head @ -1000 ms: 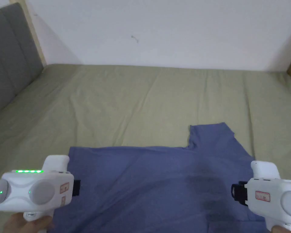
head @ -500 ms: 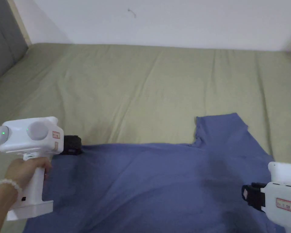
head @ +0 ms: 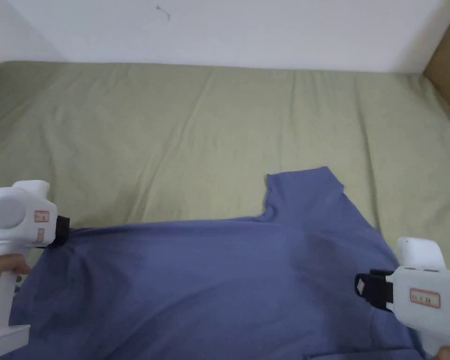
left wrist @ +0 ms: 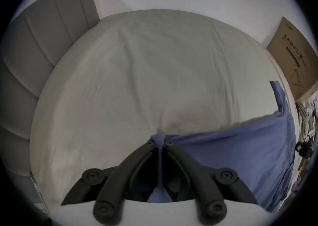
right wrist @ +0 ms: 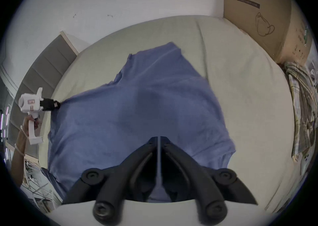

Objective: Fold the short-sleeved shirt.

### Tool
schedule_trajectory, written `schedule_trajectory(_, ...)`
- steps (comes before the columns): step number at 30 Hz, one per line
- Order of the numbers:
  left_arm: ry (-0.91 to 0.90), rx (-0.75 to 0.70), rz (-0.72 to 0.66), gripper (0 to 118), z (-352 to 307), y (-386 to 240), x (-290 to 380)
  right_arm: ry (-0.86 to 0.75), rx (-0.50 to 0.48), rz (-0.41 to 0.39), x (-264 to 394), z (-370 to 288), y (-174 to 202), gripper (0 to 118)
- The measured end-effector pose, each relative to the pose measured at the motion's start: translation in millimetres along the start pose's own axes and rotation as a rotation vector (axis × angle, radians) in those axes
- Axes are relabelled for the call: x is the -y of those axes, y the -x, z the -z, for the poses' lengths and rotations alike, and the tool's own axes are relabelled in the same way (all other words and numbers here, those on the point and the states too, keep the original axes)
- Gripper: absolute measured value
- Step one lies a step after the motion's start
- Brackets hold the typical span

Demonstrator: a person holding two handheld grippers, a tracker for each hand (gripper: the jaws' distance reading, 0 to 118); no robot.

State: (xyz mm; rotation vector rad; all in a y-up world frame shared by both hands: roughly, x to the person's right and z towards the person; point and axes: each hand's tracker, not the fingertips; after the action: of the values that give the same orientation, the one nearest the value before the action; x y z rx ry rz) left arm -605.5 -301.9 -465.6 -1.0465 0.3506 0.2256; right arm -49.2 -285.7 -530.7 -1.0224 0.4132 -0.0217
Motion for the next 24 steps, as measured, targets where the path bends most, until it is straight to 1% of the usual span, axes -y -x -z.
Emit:
schedule_trajectory(1, -0.007, 0.005, -0.002, 2, -3, 1, 0, -0.008, -0.001, -0.003, -11, 0, -3, 18)
schedule_trajectory(3, -0.023, 0.014, -0.006, 2, -8, 3, -3, -0.024, -0.004, -0.02, -31, 2, -8, 50)
schedule_trajectory(4, -0.032, 0.018, -0.007, 2, -12, 2, -4, -0.03, -0.001, -0.026, -44, 6, -11, 69)
schedule_trajectory(5, -0.038, 0.02, -0.004, 2, -15, 1, -4, -0.033, 0.01, -0.033, -58, 11, -11, 79)
schedule_trajectory(7, -0.055, 0.014, 0.012, 2, -26, -5, -4, -0.03, 0.016, -0.044, -84, 25, -17, 79)
schedule_trajectory(8, -0.059, 0.013, 0.017, 2, -29, -6, -4, -0.014, 0.042, -0.047, -97, 34, -18, 79)
schedule_trajectory(9, -0.065, 0.015, 0.024, 2, -31, -7, -4, -0.003, 0.05, -0.064, -107, 43, -17, 79)
schedule_trajectory(12, -0.074, 0.009, 0.039, 2, -37, -10, -3, 0.07, 0.083, -0.083, -126, 81, -24, 79)
schedule_trajectory(13, -0.074, 0.007, 0.044, 2, -37, -10, -3, 0.114, 0.113, -0.064, -127, 94, -26, 78)
schedule_trajectory(14, -0.072, 0.006, 0.047, 2, -37, -10, -3, 0.159, 0.135, -0.07, -125, 108, -29, 76)
schedule_trajectory(15, -0.07, 0.006, 0.05, 2, -35, -9, -4, 0.215, 0.17, -0.063, -120, 118, -30, 76)
schedule_trajectory(16, -0.068, 0.008, 0.051, 2, -36, -9, -4, 0.186, 0.136, -0.048, -113, 120, -29, 74)
schedule_trajectory(17, -0.068, 0.008, 0.05, 2, -36, -9, -3, 0.118, 0.163, -0.074, -111, 115, -25, 67)
schedule_trajectory(18, -0.068, 0.009, 0.052, 2, -37, -9, -3, 0.143, 0.157, -0.081, -112, 114, -22, 49)
schedule_trajectory(19, -0.069, 0.009, 0.056, 2, -37, -9, -4, 0.139, 0.149, -0.079, -113, 111, -21, 49)
schedule_trajectory(20, -0.07, 0.006, 0.059, 2, -38, -10, -4, 0.121, 0.118, -0.067, -113, 109, -19, 41)
schedule_trajectory(21, -0.071, 0.007, 0.061, 2, -40, -10, -4, 0.104, 0.203, -0.074, -114, 104, -17, 31)
schedule_trajectory(22, -0.072, 0.012, 0.059, 2, -42, -10, -5, 0.12, 0.171, -0.078, -114, 104, -17, 17)
schedule_trajectory(23, -0.075, 0.013, 0.056, 2, -44, -10, -6, 0.135, 0.148, -0.078, -115, 104, -17, 9)
schedule_trajectory(24, -0.077, 0.011, 0.055, 2, -47, -11, -6, 0.131, 0.153, -0.077, -116, 101, -16, 5)
